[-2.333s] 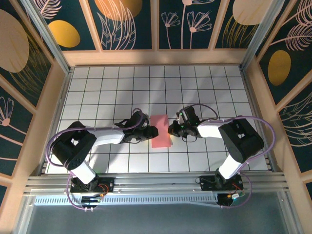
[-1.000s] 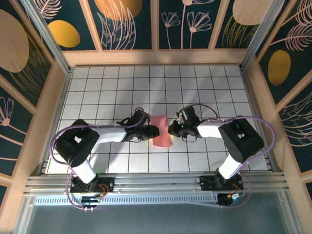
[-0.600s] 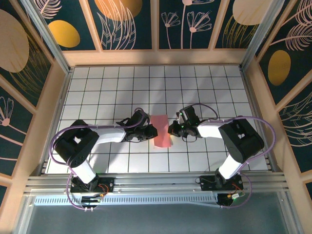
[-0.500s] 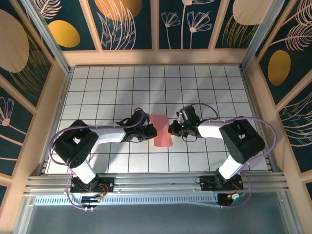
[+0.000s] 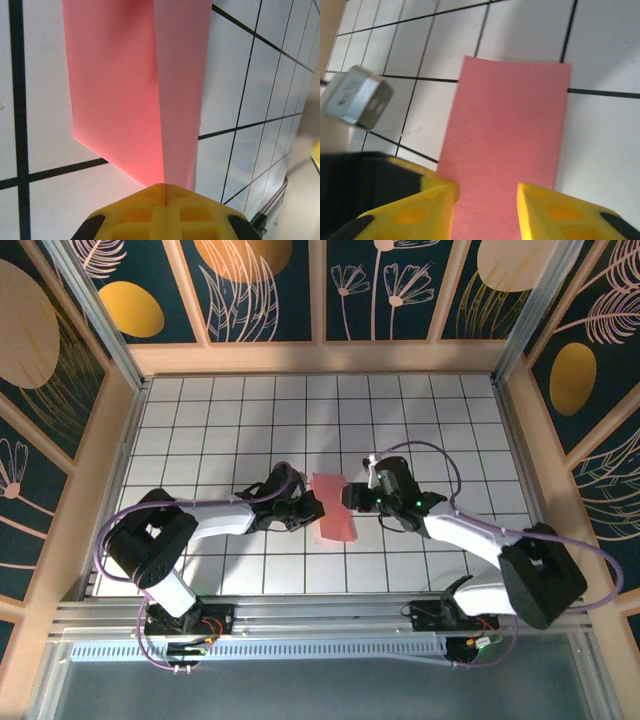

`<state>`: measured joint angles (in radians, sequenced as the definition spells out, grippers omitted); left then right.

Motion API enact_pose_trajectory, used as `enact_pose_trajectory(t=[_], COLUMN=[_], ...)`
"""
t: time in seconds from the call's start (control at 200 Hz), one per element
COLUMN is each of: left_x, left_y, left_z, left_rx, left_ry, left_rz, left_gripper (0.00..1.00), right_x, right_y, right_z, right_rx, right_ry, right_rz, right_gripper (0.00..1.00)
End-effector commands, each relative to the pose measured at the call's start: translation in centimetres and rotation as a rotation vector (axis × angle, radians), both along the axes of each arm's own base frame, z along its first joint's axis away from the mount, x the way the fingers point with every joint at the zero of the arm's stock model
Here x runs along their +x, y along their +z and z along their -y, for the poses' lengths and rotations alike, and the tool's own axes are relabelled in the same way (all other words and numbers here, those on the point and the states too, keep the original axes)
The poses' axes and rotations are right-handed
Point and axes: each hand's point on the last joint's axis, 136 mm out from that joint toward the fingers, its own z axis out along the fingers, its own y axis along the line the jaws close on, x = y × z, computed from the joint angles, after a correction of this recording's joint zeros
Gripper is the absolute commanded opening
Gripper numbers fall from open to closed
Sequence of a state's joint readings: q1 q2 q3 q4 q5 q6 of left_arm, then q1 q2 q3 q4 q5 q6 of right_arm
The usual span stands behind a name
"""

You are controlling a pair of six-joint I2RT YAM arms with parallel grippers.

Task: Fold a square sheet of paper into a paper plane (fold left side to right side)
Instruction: Third fold the triangle at the center of the table.

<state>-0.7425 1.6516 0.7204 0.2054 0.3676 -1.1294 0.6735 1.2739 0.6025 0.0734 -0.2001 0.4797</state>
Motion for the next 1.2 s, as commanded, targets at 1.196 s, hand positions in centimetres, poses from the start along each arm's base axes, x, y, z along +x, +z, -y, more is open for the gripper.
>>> enact_pose_trajectory(t=[1.196], left_x=[-0.3], left_y=[0.4], left_z=[0.6], left_rx=[-0.015], left_ry=[0.001], left_rz=[-0.058], left_gripper=[0.00], right_x=[-7.3], right_y=[-4.7], right_z=[-5.0], right_rx=[-0.557], right_ry=[0.219], right_rz=[0.393], right_gripper=[0.49])
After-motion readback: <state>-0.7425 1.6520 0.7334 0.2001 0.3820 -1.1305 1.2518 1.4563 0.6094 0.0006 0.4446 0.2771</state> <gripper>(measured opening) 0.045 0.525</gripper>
